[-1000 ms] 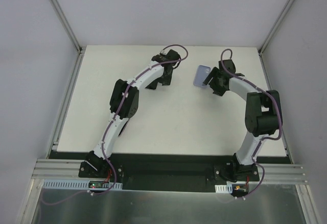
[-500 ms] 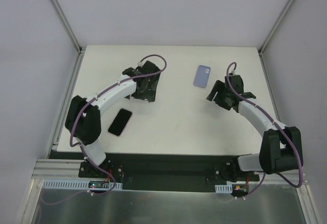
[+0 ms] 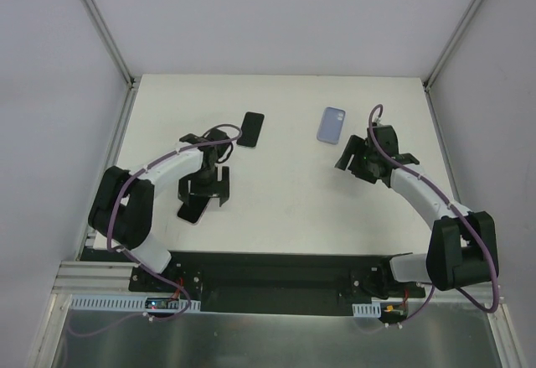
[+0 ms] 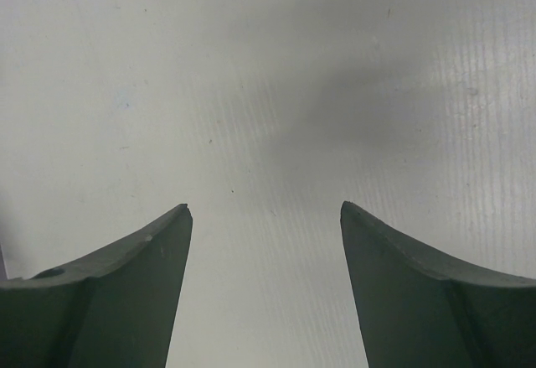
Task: Take the phone out of the phone case
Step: Pick up the phone at the center of the board.
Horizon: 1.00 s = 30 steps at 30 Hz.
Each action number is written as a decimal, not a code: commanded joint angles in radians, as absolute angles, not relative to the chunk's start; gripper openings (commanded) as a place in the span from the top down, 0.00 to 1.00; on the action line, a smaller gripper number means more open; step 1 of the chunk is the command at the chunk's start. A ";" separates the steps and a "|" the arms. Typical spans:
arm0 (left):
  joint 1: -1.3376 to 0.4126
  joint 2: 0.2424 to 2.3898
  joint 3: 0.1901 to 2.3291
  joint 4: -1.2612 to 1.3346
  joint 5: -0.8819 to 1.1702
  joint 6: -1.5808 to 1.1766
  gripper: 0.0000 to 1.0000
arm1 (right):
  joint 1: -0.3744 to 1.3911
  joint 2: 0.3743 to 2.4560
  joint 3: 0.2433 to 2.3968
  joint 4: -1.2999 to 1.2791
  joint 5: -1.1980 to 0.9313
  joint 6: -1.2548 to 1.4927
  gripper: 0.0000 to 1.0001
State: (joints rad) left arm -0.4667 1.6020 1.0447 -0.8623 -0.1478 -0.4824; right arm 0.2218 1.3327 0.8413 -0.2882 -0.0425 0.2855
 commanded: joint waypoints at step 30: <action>-0.233 1.798 1.091 -0.828 -0.020 -0.304 0.01 | 0.232 1.298 0.874 -0.322 -0.049 0.267 0.26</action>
